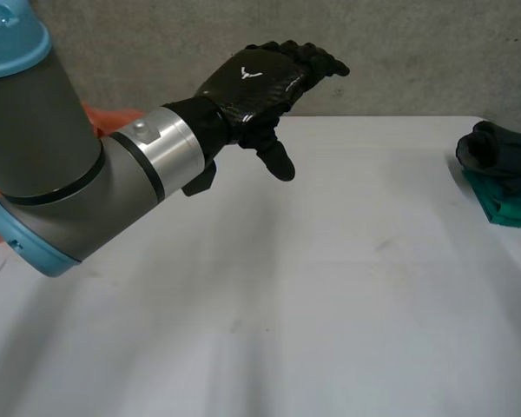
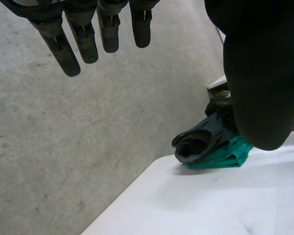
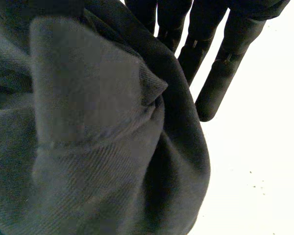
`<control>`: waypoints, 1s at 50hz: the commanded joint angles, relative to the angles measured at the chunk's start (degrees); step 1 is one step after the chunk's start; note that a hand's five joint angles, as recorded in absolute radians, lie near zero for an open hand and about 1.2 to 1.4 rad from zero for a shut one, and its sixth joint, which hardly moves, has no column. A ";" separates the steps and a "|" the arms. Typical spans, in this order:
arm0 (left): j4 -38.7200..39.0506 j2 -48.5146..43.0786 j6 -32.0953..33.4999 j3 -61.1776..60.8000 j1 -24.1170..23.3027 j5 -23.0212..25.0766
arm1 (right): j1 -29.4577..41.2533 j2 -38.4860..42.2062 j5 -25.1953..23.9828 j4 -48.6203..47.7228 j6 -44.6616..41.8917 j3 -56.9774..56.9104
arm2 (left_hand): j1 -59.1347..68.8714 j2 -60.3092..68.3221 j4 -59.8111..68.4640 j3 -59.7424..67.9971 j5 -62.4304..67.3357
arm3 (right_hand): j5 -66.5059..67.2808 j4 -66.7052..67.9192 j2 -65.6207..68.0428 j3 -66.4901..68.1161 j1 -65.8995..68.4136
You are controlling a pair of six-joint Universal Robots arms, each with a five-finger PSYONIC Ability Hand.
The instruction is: Fold the laundry.
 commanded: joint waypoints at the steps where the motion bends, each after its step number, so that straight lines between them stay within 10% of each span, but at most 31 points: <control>1: 0.01 0.39 0.03 -0.22 -1.48 0.29 | -2.00 -1.98 -2.80 4.69 0.13 -0.32 | 3.59 3.38 3.68 3.24 2.53 | -56.54 -58.84 -57.43 -57.88 -52.25; 13: 0.09 0.83 -0.14 -0.84 -4.20 0.82 | -7.53 -14.18 -1.74 18.92 -5.39 5.74 | 3.43 3.21 3.51 3.07 2.36 | -56.54 -58.84 -57.43 -57.88 -52.25; 22: 0.36 1.89 -0.14 -0.40 -4.99 0.38 | -9.12 -26.76 16.88 28.97 -28.42 6.53 | 3.26 3.04 3.34 2.90 2.19 | -56.54 -58.84 -57.43 -57.88 -52.25; 28: 3.77 4.87 -0.32 2.32 -3.59 -4.25 | 0.16 -32.36 18.74 18.00 -26.60 10.82 | 4.10 3.88 4.19 3.74 3.03 | -56.54 -58.84 -57.43 -57.88 -52.25; 35: 4.49 6.29 1.00 4.79 8.96 -19.03 | 11.08 -41.61 17.51 13.49 -25.18 22.16 | 4.27 4.05 4.35 3.91 3.20 | -56.54 -58.84 -57.43 -57.88 -52.25; 50: 9.05 -18.22 27.10 9.26 31.47 -18.43 | 32.28 -41.70 15.84 14.90 -38.01 45.02 | 4.60 4.39 4.69 4.25 3.54 | -56.54 -58.84 -57.43 -57.88 -52.25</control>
